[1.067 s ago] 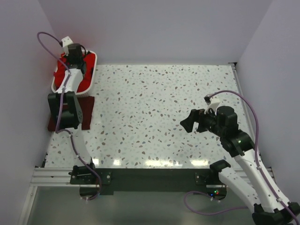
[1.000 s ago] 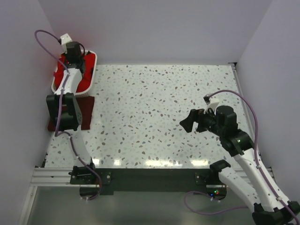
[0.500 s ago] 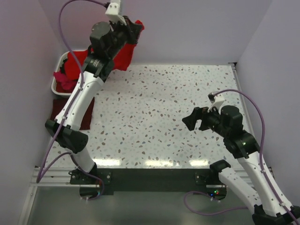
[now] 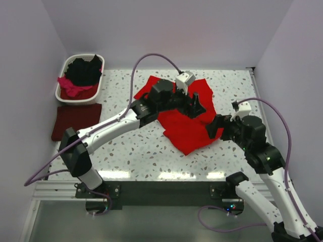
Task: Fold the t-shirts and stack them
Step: Move the tshirt to the center of the board, then flatten the tshirt out
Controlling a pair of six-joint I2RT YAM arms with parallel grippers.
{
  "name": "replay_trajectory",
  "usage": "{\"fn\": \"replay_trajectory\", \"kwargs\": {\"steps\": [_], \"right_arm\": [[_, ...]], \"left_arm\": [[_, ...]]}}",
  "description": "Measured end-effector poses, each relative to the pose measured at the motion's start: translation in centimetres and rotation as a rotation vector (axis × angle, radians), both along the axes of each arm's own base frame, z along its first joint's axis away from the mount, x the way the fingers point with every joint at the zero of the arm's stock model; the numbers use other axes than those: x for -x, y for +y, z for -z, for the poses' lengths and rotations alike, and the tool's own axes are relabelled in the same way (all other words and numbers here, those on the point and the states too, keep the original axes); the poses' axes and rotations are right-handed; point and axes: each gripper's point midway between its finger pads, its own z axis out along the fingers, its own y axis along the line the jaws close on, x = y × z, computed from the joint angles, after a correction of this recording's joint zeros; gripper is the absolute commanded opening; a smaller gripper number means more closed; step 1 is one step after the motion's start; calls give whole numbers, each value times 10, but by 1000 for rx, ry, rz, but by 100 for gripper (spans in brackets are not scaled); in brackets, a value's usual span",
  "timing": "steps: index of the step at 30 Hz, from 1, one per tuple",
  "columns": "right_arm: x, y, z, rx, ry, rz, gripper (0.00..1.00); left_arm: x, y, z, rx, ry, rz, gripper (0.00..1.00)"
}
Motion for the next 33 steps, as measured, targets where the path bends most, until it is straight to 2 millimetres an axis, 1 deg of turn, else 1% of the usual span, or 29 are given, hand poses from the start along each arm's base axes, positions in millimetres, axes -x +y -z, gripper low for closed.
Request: {"fn": "replay_trajectory", "kwargs": {"steps": [1,2,3,5,8,9,10,11,12,13,14,15,17,19,20,22,24,26,29,33], "right_arm": [[-1,-2,1,5,2,10,99],[-2,-3,2,11,4,20,99],[-3,-4,3,14,8,25,99],[-7,-4,8,24,27,37,99],[-13,-2,20,39,76,46,99],[-16,-1,26,46,99,45,99],[-18,1,33,52,124,42,99],[-20,3,40,57,148,36,99],[-21,6,47,62,177,26,99],[-22,8,55,70,207,19,99],[-23,10,62,76,235,9,98],[-24,12,68,84,262,-1,98],[-24,16,79,97,308,-23,98],[-24,18,85,105,329,-37,98],[-24,20,86,104,336,-49,98],[-23,22,86,101,339,-63,98],[-22,24,86,95,340,-79,98],[-21,26,86,92,341,-88,98],[-19,28,87,83,345,-104,98],[-16,29,95,86,365,-114,98]], "left_arm": [[3,5,16,-28,22,-16,87],[2,15,31,-61,43,-53,89],[-3,26,40,-85,53,-96,89],[-23,54,49,-108,69,-208,89],[-70,112,59,-109,97,-406,89],[-90,136,65,-112,112,-485,87],[-109,160,76,-127,134,-563,84],[-125,179,86,-139,152,-624,81],[-143,200,100,-158,175,-694,76],[-157,217,117,-181,205,-753,74],[-168,230,136,-204,238,-798,70],[-175,239,154,-227,270,-829,68],[-186,254,195,-275,344,-877,66],[-194,263,227,-319,400,-908,65],[-199,267,242,-342,425,-924,59],[-210,273,265,-370,465,-957,56],[-217,277,278,-387,481,-982,56],[-218,284,285,-404,492,-1014,59],[-219,292,287,-415,494,-1064,60],[-222,301,285,-414,484,-1128,61]]}}
